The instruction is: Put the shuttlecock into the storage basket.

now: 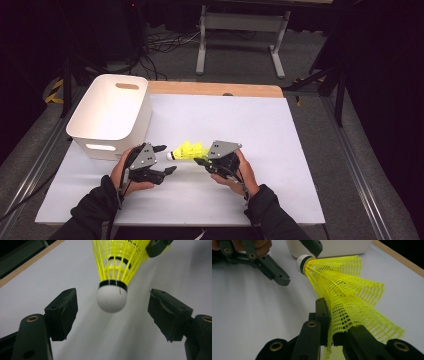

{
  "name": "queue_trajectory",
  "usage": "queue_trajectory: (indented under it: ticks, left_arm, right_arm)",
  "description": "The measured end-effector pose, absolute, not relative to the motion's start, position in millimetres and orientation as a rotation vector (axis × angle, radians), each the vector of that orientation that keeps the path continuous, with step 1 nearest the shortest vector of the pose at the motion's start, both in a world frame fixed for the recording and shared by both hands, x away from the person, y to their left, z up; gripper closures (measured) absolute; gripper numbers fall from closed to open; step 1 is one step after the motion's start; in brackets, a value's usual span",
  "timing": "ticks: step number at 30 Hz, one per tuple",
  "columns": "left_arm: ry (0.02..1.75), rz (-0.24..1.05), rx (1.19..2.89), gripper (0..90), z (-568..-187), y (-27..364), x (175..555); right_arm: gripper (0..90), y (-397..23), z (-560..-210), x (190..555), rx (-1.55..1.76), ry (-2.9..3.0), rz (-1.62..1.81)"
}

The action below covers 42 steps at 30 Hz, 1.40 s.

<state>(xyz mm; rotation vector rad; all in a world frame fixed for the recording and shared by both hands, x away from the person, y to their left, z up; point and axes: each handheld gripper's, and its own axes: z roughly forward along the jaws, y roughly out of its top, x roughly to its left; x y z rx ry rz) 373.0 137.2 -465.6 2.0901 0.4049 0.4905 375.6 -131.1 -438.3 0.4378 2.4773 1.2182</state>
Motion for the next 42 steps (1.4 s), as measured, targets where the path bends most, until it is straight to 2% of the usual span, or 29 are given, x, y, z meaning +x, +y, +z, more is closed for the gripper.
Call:
queue_trajectory:
  ticks: [5,16,42]
  left_arm:
    - [0.392,0.460,2.143,36.6,-468,127,380]
    - [0.349,0.421,2.198,48.5,-473,113,389]
    - [0.300,0.434,2.182,50.7,-475,96,394]
  right_arm:
    - [87.0,-125,-439,372,0.388,2.493,1.157]
    - [85.9,-117,-437,365,0.293,2.508,1.044]
    - [78.8,-105,-419,362,0.221,2.572,0.975]
